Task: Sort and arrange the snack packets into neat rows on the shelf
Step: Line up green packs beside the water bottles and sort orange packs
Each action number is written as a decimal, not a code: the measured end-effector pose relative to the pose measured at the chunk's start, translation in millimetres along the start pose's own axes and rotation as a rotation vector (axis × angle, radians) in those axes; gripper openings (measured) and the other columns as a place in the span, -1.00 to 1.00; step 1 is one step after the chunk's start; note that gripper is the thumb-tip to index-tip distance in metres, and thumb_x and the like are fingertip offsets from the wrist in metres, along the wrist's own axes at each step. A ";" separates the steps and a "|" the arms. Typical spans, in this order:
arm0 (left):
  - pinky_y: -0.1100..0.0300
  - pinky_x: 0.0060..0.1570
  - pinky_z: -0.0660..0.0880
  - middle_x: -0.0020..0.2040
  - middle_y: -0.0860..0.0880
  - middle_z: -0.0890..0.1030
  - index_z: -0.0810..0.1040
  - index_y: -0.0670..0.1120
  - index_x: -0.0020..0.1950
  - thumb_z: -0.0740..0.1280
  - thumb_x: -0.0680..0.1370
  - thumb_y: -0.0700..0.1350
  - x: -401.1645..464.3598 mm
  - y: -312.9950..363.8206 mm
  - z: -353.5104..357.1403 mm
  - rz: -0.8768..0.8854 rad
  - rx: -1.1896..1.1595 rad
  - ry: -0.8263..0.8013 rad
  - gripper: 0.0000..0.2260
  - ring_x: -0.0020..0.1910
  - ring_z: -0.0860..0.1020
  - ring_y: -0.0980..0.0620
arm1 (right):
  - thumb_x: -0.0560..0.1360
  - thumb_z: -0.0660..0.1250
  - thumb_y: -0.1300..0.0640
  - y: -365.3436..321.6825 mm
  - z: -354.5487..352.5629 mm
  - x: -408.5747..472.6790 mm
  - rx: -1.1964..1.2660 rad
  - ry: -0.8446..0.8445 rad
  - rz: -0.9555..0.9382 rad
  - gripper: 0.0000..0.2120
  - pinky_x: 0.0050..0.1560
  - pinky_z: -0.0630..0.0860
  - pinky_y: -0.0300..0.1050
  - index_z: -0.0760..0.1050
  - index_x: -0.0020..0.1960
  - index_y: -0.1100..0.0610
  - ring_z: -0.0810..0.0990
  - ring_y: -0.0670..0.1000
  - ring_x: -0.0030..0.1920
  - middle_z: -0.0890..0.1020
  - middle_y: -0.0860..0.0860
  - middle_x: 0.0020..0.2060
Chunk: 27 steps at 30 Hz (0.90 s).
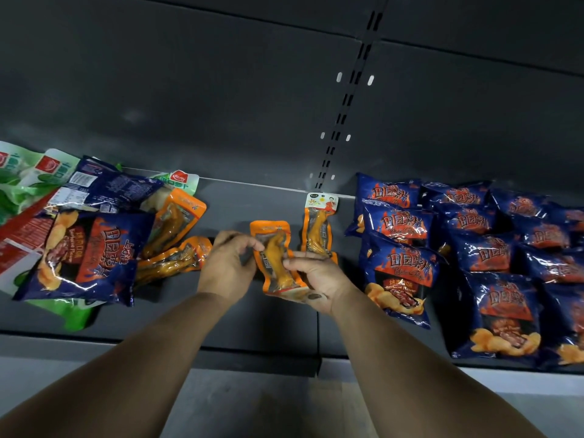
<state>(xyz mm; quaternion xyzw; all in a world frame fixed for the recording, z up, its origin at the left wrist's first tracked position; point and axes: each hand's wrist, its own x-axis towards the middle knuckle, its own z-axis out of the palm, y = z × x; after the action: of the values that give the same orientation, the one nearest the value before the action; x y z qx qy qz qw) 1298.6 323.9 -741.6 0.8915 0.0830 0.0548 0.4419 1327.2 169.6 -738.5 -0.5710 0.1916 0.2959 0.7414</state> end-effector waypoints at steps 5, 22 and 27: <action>0.33 0.07 0.35 0.04 0.00 0.41 0.59 -0.11 -0.03 0.32 0.51 -0.35 0.9 -5.9 -2.7 -0.029 0.008 0.015 -0.83 -0.03 0.49 0.08 | 0.44 0.38 0.36 1.7 -4.3 2.0 -0.162 0.029 -0.038 -0.84 -0.05 0.60 -0.02 0.62 -0.07 0.14 0.68 0.03 -0.19 0.71 0.05 -0.23; 0.13 0.23 0.38 0.23 -0.13 0.45 0.54 -0.15 0.23 0.27 0.55 -0.23 6.3 -3.6 -9.1 -0.093 0.112 0.072 -0.74 0.20 0.49 -0.12 | 0.45 0.40 0.32 2.1 -10.8 0.2 -0.757 -0.124 -0.031 -0.82 -0.07 0.53 -0.26 0.55 -0.15 0.04 0.60 -0.11 -0.21 0.64 -0.02 -0.19; 0.04 0.32 0.28 0.36 -0.16 0.41 0.36 -0.13 0.42 0.18 0.62 -0.04 8.9 1.8 -9.0 -0.235 0.324 -0.172 -0.61 0.38 0.34 -0.15 | 0.46 0.39 0.31 -1.3 -10.1 -2.9 -0.848 -0.222 -0.001 -0.83 -0.01 0.49 -0.29 0.55 -0.10 0.05 0.59 -0.13 -0.15 0.63 -0.04 -0.18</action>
<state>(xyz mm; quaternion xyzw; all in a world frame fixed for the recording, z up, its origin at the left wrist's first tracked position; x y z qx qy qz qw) 1305.9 331.6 -734.5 0.9365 0.1559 -0.0875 0.3016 1326.4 159.0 -738.5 -0.7896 -0.0280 0.4075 0.4579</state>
